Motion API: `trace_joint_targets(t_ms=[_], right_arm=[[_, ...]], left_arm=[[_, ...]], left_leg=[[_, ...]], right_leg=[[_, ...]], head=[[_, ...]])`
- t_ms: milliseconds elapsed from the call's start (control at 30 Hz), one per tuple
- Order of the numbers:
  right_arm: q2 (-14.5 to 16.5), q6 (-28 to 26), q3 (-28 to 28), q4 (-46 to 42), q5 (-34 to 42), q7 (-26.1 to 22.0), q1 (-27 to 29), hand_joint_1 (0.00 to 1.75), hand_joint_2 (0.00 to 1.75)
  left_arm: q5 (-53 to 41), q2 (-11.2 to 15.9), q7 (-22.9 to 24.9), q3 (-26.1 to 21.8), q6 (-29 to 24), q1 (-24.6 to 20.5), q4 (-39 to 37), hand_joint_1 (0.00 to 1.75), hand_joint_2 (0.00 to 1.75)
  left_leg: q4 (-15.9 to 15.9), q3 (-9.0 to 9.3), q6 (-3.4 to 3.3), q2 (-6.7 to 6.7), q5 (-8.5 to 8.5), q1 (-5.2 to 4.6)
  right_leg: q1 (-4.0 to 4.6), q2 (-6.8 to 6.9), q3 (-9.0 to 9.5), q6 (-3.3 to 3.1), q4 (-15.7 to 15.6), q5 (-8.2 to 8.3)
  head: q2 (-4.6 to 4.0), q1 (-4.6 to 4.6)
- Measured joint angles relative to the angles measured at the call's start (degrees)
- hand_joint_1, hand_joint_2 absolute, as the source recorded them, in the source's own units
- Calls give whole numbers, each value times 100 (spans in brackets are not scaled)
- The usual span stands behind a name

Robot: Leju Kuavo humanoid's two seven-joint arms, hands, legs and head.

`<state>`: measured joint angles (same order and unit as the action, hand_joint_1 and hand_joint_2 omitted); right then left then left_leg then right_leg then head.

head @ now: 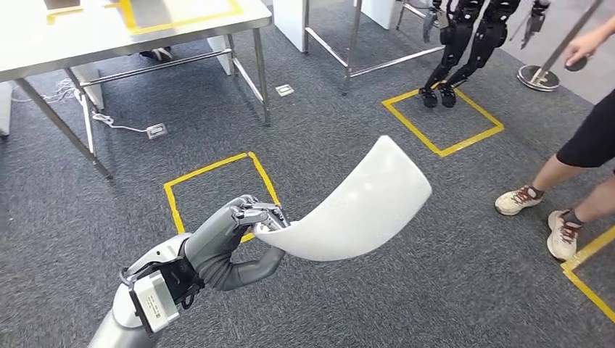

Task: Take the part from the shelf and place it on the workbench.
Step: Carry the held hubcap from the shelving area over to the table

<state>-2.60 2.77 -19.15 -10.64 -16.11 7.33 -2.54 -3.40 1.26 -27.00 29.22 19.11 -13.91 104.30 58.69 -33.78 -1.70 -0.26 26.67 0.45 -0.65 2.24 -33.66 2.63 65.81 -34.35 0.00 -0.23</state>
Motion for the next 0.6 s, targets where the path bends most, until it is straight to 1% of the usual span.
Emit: trace_joint_targets(t_ms=[33, 67, 100, 133, 167, 200, 233, 267, 300, 333, 367, 400, 433, 467, 500, 533, 567, 600], right_arm=[[0, 7, 0, 0, -9, 9, 10, 0, 0], [-1, 13, 0, 0, -13, 17, 24, 0, 0], [-1, 21, 0, 0, -12, 22, 36, 0, 0], [-1, 27, 0, 0, -12, 24, 43, 0, 0], [-2, 31, 0, 0, -11, 23, 46, 0, 0], [-3, 33, 0, 0, -9, 21, 45, 0, 0], [-5, 34, 0, 0, -6, 19, 44, 0, 0], [-7, 37, 0, 0, -2, 19, 44, 0, 0], [-7, 39, 0, 0, 4, 20, 44, 0, 0], [-7, 43, 0, 0, 12, 24, 43, 0, 0], [-6, 45, 0, 0, 19, 29, 40, 0, 0], [-5, 45, 0, 0, 24, 31, 34, 0, 0], [-4, 45, 0, 0, 27, 30, 32, 0, 0], [-3, 44, 0, 0, 28, 28, 34, 0, 0], [-2, 42, 0, 0, 24, 27, 40, 0, 0], [-3, 41, 0, 0, 17, 30, 54, 0, 0], [-3, 38, 0, 0, 5, 34, 67, 0, 0], [-4, 37, 0, 0, -6, 37, 73, 0, 0]], left_arm=[[-9, -22, 7, 0, 8, -11, -8, 175, 175], [-15, -37, 11, 0, 13, -9, -17, 175, 175], [-18, -43, 15, 0, 14, 0, -24, 175, 175], [-23, -45, 16, 0, 14, 12, -30, 175, 175], [-35, -47, 10, 0, 15, 24, -32, 175, 175], [-50, -48, 3, 0, 17, 34, -31, 175, 175], [-67, -48, -4, 0, 21, 39, -31, 175, 175], [-87, -49, -11, 0, 27, 43, -30, 175, 175], [-101, -50, -15, 1, 33, 48, -29, 175, 175], [-110, -51, -19, 1, 38, 54, -28, 175, 175], [-117, -51, -20, 2, 42, 60, -27, 175, 175], [-119, -51, -19, 2, 44, 61, -23, 175, 175], [-125, -53, -11, 4, 45, 52, -20, 175, 175], [-130, -56, 3, 7, 46, 35, -16, 175, 175], [-137, -62, 24, 10, 44, 18, -14, 175, 175], [-147, -67, 55, 13, 39, 5, -13, 175, 175], [-161, -71, 86, 15, 32, 0, -13, 175, 175], [-179, -73, 120, 15, 25, -1, -13, 175, 175]], left_leg=[[3, -16, -10, -74, -8, 2], [8, -29, -14, -157, -13, 2], [15, -37, -11, -245, -19, 2], [23, -40, -5, -332, -24, 2], [31, -41, 5, -417, -30, 3], [38, -43, 20, -496, -37, 6], [50, -55, 46, -571, -44, 0], [54, -75, 82, -646, -57, 1], [52, -98, 124, -719, -75, 7], [38, -120, 173, -796, -98, 14], [20, -143, 218, -866, -123, 27], [35, -167, 250, -814, -115, 25], [123, -220, 276, -668, -50, 14], [326, -318, 294, -467, 87, 3], [655, -461, 307, -243, 286, -3], [1061, -642, 324, -117, 497, -1], [1425, -797, 339, -65, 651, 5], [1637, -876, 350, -42, 707, 9]], right_leg=[[-5, -114, -201, 13, 400, -176], [-7, -165, -367, 20, 717, -275], [-9, -182, -449, 18, 850, -263], [-13, -195, -423, 9, 757, -139], [-21, -236, -296, -3, 464, 65], [-34, -355, -115, -19, 57, 275], [-47, -515, 53, -32, -321, 418], [-53, -648, 168, -43, -586, 499], [-51, -735, 223, -58, -724, 514], [-39, -724, 231, -77, -750, 504], [-40, -645, 233, -111, -758, 521], [-42, -560, 240, -152, -778, 540], [-46, -472, 246, -201, -799, 557], [-50, -381, 250, -243, -819, 569], [-37, -288, 249, -271, -825, 569], [-26, -192, 245, -290, -825, 565], [-17, -92, 243, -294, -823, 563], [-12, 7, 242, -295, -822, 560]], head=[[0, 12], [0, 20], [0, 26], [0, 31], [0, 35], [0, 40], [0, 43], [0, 44], [0, 45], [0, 44], [0, 43], [0, 41], [0, 20], [0, -5], [0, -30], [0, -55], [0, -60], [0, -61]])
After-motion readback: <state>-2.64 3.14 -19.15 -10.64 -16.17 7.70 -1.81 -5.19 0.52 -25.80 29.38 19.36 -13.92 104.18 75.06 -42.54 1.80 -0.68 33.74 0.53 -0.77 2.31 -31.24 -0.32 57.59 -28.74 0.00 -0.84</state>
